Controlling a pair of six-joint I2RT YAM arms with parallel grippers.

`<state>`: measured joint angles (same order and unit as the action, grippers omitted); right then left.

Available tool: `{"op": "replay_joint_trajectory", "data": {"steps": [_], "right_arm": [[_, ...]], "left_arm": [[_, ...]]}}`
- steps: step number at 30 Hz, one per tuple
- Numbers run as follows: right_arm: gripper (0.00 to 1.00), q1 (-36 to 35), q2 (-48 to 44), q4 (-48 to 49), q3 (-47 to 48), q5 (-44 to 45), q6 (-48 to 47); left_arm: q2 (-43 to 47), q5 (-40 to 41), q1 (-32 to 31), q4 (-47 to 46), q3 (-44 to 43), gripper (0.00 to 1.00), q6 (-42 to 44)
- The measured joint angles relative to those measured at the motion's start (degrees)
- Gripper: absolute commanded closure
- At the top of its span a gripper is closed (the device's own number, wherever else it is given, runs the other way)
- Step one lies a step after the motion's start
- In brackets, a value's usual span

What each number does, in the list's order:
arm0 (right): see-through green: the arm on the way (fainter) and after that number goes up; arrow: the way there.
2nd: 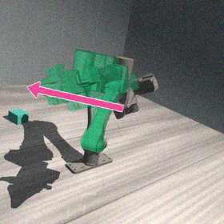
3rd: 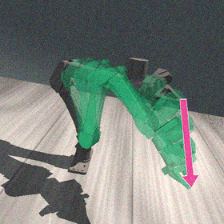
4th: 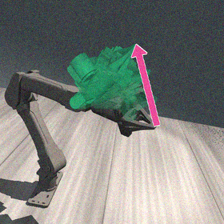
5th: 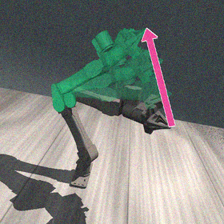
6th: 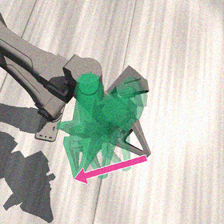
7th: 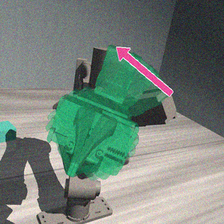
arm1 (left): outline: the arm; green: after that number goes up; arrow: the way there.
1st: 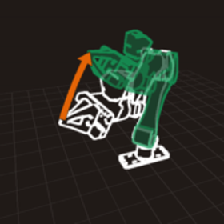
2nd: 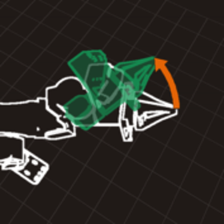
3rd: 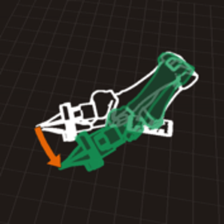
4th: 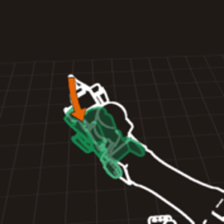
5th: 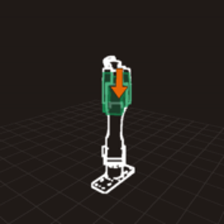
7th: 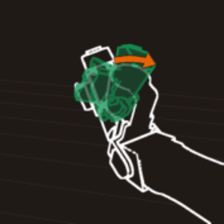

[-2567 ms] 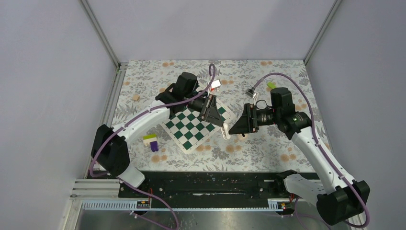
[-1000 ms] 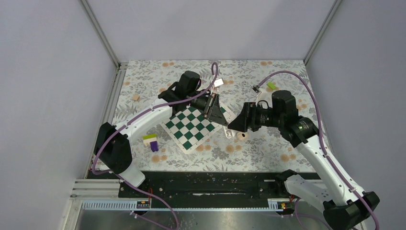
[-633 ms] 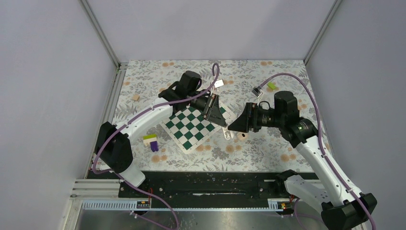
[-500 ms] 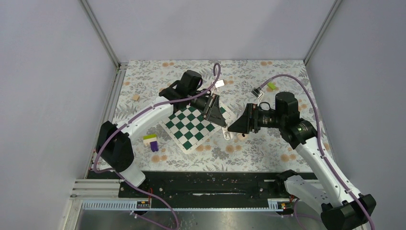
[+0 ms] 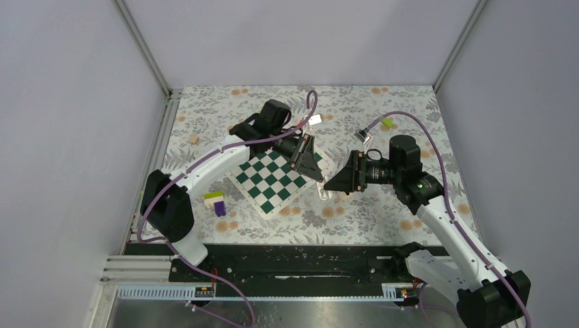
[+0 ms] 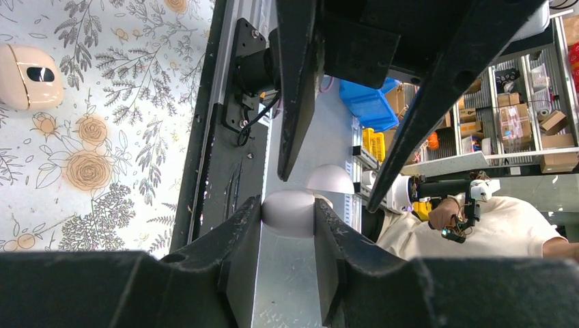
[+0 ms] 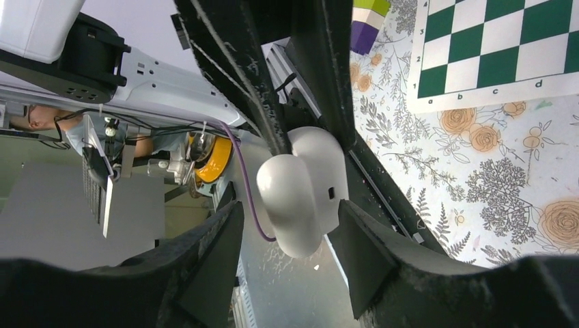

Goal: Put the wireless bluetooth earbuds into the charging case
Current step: Adjust the earbud with the charging case.

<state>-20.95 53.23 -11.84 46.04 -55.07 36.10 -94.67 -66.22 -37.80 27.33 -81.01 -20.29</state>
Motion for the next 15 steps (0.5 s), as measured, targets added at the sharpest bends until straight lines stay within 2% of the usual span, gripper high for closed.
{"op": "replay_joint_trajectory", "data": {"steps": [5, 15], "right_arm": [[0.47, 0.7, 0.3, 3.0, -1.4, -0.3, 1.7], [0.51, 1.9, 0.4, 7.7, -3.3, -2.1, 5.0]], "left_arm": [[0.0, -0.1, 0.0, 0.1, -0.6, 1.00, 0.0], [-0.1, -0.4, 0.0, 0.0, -0.6, 1.00, 0.0]]}}
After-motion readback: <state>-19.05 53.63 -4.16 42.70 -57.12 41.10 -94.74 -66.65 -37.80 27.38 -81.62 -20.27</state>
